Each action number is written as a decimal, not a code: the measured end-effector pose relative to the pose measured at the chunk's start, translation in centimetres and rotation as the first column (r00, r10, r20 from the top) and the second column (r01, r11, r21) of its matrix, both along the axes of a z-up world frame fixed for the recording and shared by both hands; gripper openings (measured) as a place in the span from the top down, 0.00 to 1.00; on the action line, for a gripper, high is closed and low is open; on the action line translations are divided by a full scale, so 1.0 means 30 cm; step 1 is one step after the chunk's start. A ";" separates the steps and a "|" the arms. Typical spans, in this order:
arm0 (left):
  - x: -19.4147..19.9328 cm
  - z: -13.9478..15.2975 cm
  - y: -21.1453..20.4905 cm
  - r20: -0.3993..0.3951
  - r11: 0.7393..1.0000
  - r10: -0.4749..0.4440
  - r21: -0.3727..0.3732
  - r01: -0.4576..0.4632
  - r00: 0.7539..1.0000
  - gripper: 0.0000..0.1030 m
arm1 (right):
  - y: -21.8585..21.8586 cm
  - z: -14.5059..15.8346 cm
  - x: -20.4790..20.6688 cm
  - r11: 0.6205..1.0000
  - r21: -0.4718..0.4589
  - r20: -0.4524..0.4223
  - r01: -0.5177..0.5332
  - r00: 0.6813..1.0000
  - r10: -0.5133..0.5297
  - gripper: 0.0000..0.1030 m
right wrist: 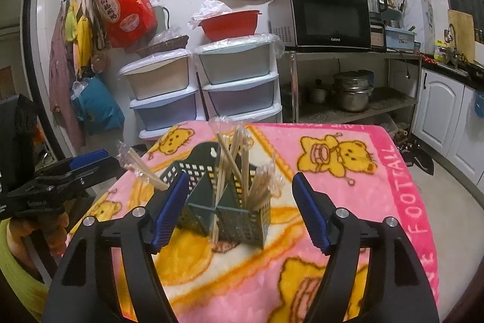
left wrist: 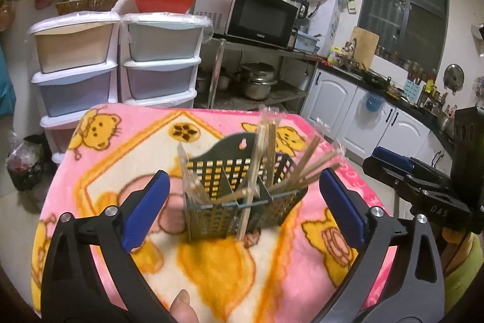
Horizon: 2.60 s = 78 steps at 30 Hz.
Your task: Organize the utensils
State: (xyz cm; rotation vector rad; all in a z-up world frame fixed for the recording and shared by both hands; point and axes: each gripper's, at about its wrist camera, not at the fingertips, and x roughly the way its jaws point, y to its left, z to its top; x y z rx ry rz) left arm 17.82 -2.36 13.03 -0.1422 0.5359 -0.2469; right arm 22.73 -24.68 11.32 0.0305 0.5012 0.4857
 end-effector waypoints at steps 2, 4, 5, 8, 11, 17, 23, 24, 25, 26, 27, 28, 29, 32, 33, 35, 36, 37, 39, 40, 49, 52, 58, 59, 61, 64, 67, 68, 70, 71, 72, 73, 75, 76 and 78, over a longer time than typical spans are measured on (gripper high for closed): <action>-0.011 -0.013 -0.005 -0.008 1.000 -0.003 -0.001 0.003 1.000 0.11 | 0.000 -0.014 -0.017 1.000 -0.001 -0.005 -0.005 1.000 0.005 0.28; -0.021 -0.027 -0.009 -0.016 1.000 -0.007 -0.005 0.007 1.000 0.10 | 0.004 -0.025 -0.031 1.000 -0.006 -0.009 -0.011 1.000 0.011 0.27; -0.026 -0.035 -0.009 -0.018 1.000 -0.009 -0.008 0.009 1.000 0.10 | 0.005 -0.030 -0.039 1.000 -0.008 -0.009 -0.012 1.000 0.012 0.26; -0.040 -0.060 -0.012 -0.025 1.000 -0.013 -0.007 0.012 1.000 0.10 | 0.006 -0.050 -0.058 1.000 -0.008 -0.015 -0.014 1.000 0.014 0.23; -0.050 -0.085 -0.015 -0.038 1.000 -0.016 -0.005 0.016 0.999 0.10 | 0.013 -0.072 -0.074 1.000 -0.024 -0.020 -0.016 1.000 0.016 0.23; -0.072 -0.132 -0.019 -0.055 1.000 -0.005 -0.004 0.005 0.998 0.10 | 0.013 -0.133 -0.100 0.999 -0.032 -0.044 -0.010 0.999 0.009 0.21; -0.092 -0.178 -0.020 -0.057 1.000 0.002 -0.005 -0.002 0.998 0.10 | 0.006 -0.184 -0.117 0.999 -0.046 -0.053 0.001 0.999 -0.003 0.16; -0.096 -0.184 -0.020 -0.055 1.000 0.004 -0.005 -0.005 0.998 0.10 | 0.006 -0.194 -0.122 0.999 -0.051 -0.051 0.002 0.999 -0.005 0.16; -0.101 -0.191 -0.021 -0.053 1.000 0.007 -0.004 -0.008 0.999 0.10 | 0.009 -0.202 -0.126 0.999 -0.055 -0.052 0.003 0.999 -0.005 0.16; -0.105 -0.197 -0.022 -0.051 1.000 0.010 -0.001 -0.010 0.999 0.10 | 0.012 -0.207 -0.128 0.998 -0.059 -0.053 0.004 0.999 -0.007 0.16; -0.110 -0.201 -0.022 -0.046 1.000 0.012 0.000 -0.012 0.999 0.10 | 0.012 -0.217 -0.131 0.998 -0.060 -0.054 0.005 0.998 -0.008 0.16; -0.116 -0.207 -0.024 -0.040 1.000 0.014 0.004 -0.014 0.999 0.10 | 0.009 -0.223 -0.131 0.998 -0.060 -0.057 0.006 0.998 -0.009 0.16; -0.121 -0.212 -0.025 -0.036 1.000 0.015 0.006 -0.015 0.999 0.10 | 0.008 -0.231 -0.133 0.998 -0.061 -0.060 0.009 0.998 -0.013 0.16; -0.137 -0.226 -0.034 -0.024 1.000 0.014 0.008 -0.013 1.000 0.10 | 0.006 -0.252 -0.138 0.998 -0.067 -0.056 0.019 0.998 -0.023 0.16; -0.142 -0.230 -0.035 -0.020 1.000 0.014 0.011 -0.014 1.000 0.10 | 0.006 -0.257 -0.141 0.997 -0.070 -0.053 0.023 0.998 -0.027 0.16; -0.152 -0.234 -0.038 -0.010 1.000 0.014 0.011 -0.014 1.000 0.10 | 0.006 -0.269 -0.148 0.996 -0.079 -0.045 0.033 0.998 -0.037 0.16; -0.154 -0.232 -0.041 -0.006 1.000 0.014 0.010 -0.014 1.000 0.10 | 0.005 -0.275 -0.152 0.996 -0.080 -0.041 0.036 0.998 -0.040 0.16; -0.161 -0.235 -0.041 0.002 1.000 0.017 0.009 -0.017 1.000 0.10 | 0.004 -0.282 -0.156 0.996 -0.083 -0.036 0.043 0.998 -0.046 0.16; -0.172 -0.242 -0.042 0.015 1.000 0.023 0.007 -0.023 1.000 0.10 | 0.003 -0.291 -0.159 0.995 -0.085 -0.032 0.049 0.998 -0.052 0.16; -0.176 -0.246 -0.042 0.018 1.000 0.024 0.002 -0.024 1.000 0.10 | 0.001 -0.298 -0.161 0.995 -0.083 -0.030 0.054 0.998 -0.057 0.16; -0.210 -0.278 -0.052 0.051 0.999 0.049 0.014 -0.049 0.998 0.10 | -0.013 -0.329 -0.214 0.994 -0.054 0.040 0.092 0.995 -0.090 0.08; -0.222 -0.286 -0.052 0.069 0.997 0.064 0.025 -0.066 0.996 0.10 | -0.014 -0.337 -0.242 0.993 -0.054 0.086 0.106 0.991 -0.102 0.07; -0.240 -0.304 -0.048 0.101 0.996 0.085 0.026 -0.088 0.991 0.10 | -0.016 -0.351 -0.291 0.992 -0.045 0.167 0.122 0.980 -0.113 0.06; -0.245 -0.306 -0.048 0.107 0.996 0.086 0.026 -0.090 0.991 0.10 | -0.014 -0.354 -0.295 0.991 -0.047 0.176 0.122 0.978 -0.112 0.06; -0.255 -0.307 -0.050 0.118 0.996 0.086 0.026 -0.089 0.989 0.10 | -0.010 -0.357 -0.309 0.991 -0.045 0.199 0.125 0.973 -0.113 0.06; -0.273 -0.313 -0.055 0.133 0.996 0.081 0.028 -0.086 0.988 0.10 | -0.008 -0.360 -0.324 0.991 -0.043 0.221 0.129 0.968 -0.116 0.06; -0.286 -0.322 -0.060 0.147 0.996 0.084 0.032 -0.089 0.986 0.10 | -0.013 -0.365 -0.338 0.991 -0.021 0.237 0.135 0.963 -0.126 0.06; -0.290 -0.325 -0.062 0.154 0.995 0.084 0.034 -0.090 0.985 0.10 | -0.015 -0.369 -0.343 0.990 -0.014 0.244 0.141 0.961 -0.133 0.06; -0.295 -0.331 -0.061 0.165 0.995 0.090 0.035 -0.097 0.982 0.10 | -0.017 -0.376 -0.344 0.989 -0.004 0.239 0.148 0.960 -0.143 0.06; -0.295 -0.333 -0.058 0.166 0.995 0.089 0.028 -0.095 0.982 0.10 | -0.018 -0.379 -0.347 0.988 0.002 0.239 0.152 0.960 -0.148 0.06; -0.295 -0.333 -0.056 0.167 0.995 0.091 0.023 -0.096 0.982 0.10 | -0.020 -0.381 -0.351 0.988 0.006 0.242 0.157 0.958 -0.154 0.06; -0.294 -0.335 -0.055 0.171 0.995 0.095 0.025 -0.101 0.981 0.10 | -0.022 -0.380 -0.353 0.986 0.010 0.247 0.164 0.956 -0.162 0.06; -0.295 -0.338 -0.056 0.173 0.994 0.101 0.030 -0.108 0.980 0.10 | -0.025 -0.379 -0.358 0.985 0.014 0.254 0.171 0.952 -0.169 0.06; -0.295 -0.341 -0.056 0.173 0.994 0.101 0.032 -0.108 0.980 0.10 | -0.023 -0.379 -0.361 0.985 0.014 0.256 0.171 0.952 -0.168 0.06; -0.296 -0.343 -0.056 0.171 0.994 0.103 0.030 -0.109 0.980 0.10 | -0.022 -0.378 -0.362 0.985 0.009 0.256 0.171 0.952 -0.168 0.06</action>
